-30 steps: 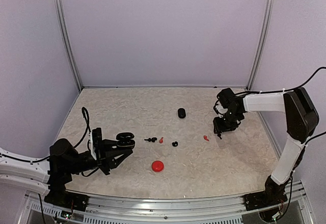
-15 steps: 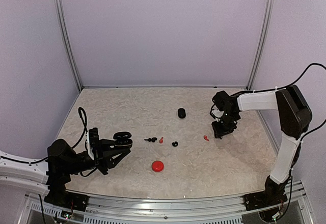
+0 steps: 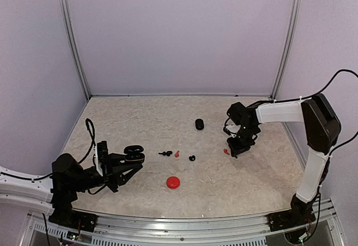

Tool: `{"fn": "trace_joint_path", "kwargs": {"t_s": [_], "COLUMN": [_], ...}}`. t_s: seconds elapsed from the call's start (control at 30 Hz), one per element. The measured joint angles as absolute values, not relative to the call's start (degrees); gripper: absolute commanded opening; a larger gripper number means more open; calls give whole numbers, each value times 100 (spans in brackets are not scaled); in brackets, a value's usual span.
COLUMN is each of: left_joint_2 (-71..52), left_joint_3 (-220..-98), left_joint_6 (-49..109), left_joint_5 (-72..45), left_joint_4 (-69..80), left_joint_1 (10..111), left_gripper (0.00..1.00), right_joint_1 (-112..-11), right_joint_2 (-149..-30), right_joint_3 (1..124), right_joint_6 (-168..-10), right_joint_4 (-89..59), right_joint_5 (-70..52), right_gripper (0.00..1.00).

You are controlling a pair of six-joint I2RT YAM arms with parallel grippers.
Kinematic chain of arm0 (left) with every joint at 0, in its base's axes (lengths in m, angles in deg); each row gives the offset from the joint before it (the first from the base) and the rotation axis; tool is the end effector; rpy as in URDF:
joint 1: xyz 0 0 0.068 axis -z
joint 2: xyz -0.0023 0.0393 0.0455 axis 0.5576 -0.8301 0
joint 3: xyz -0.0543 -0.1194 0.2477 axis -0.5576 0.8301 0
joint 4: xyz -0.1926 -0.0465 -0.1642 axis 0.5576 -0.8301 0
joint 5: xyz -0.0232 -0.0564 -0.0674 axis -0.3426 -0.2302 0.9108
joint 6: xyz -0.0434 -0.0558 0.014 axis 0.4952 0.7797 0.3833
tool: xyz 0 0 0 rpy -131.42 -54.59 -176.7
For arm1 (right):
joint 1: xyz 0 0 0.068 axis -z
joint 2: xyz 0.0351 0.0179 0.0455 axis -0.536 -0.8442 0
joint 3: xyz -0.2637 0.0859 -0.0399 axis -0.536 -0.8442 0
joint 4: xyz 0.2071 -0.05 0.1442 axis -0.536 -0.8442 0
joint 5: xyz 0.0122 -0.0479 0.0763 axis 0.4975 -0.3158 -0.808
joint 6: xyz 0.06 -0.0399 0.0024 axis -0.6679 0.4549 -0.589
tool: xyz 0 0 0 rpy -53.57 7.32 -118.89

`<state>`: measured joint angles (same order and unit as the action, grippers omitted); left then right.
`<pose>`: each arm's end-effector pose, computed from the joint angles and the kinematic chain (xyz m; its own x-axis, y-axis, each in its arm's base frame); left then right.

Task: Insert the wireless bluetooth earbuds into the charging case
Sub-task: Pick up the right earbud from the center of the board, then move the right earbud to the center of the board.

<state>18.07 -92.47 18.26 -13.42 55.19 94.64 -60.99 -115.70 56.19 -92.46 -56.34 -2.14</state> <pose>0.0838 -0.1673 0.2213 0.0899 -0.1516 -0.9843 0.9328 0.3592 0.0299 0.3078 0.1685 0.1408 -0.9369 -0.3040 -0.1729 -0.3155 0.9479 0.0432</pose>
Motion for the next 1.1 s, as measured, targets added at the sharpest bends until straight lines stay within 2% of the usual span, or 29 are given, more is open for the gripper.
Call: {"fn": "trace_joint_path", "kwargs": {"t_s": [0.3,0.43,0.8,1.1], "left_joint_2": [1816,1814,2068,2181], "left_joint_3": [-9245,-9245,-9207,-9185], "left_joint_6": [1826,1826,1979,1983], "left_joint_5": [-1340,-1331,-1327,-1331], "left_joint_4": [5539,5541,5532,5523], "left_joint_1": [9427,9418,9397,9377], "left_gripper": [5,5,5,5], "right_joint_1": [-6481,-6969,-8363,-8844], "right_joint_2": [-10805,-10601,-11471,-11841], "right_joint_3": [5455,5496,6263,6303], "right_joint_6": [-9434,-9438,-9147,-9023], "right_joint_4": [-5898,-5900,-6281,-6687], "right_joint_5": [-627,-896,-1215,-1178], "right_gripper": [16,15,14,15]}}
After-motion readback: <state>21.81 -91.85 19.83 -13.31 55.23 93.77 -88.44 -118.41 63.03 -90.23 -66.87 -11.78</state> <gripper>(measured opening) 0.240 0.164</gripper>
